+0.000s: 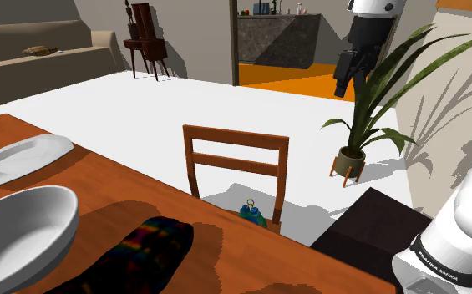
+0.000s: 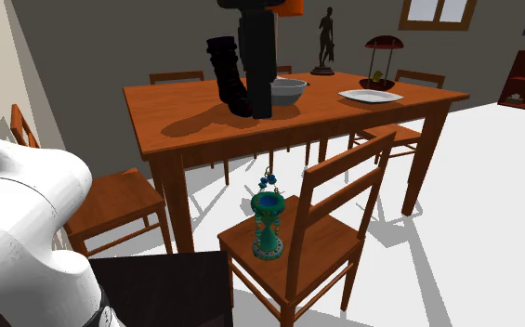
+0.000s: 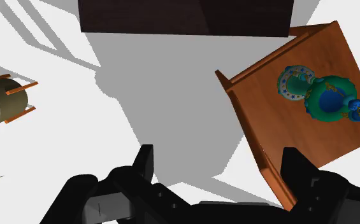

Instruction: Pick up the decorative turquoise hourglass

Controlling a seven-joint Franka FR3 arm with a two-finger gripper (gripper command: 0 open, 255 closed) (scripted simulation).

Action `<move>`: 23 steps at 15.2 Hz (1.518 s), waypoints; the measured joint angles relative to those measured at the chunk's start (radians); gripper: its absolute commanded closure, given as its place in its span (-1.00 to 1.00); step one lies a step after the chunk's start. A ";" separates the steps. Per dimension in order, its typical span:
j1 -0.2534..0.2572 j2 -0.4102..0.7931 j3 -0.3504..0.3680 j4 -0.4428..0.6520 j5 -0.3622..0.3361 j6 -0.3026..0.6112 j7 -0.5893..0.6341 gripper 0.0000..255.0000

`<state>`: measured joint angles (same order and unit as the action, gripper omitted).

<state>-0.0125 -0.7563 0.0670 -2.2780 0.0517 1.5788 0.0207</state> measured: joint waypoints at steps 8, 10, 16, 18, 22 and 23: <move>0.032 0.041 0.107 -0.092 0.075 0.122 0.122 -1.00; 0.040 0.067 0.139 -0.116 0.097 0.169 0.156 -1.00; 0.066 0.181 0.251 -0.150 0.158 0.314 0.274 -1.00; 0.073 0.225 0.289 -0.147 0.172 0.356 0.314 -1.00; 0.080 0.347 0.370 -0.122 0.184 0.453 0.404 -1.00; 0.080 0.377 0.387 -0.120 0.184 0.480 0.424 -1.00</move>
<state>0.0677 -0.3792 0.4536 -2.3980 0.2355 2.0588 0.4444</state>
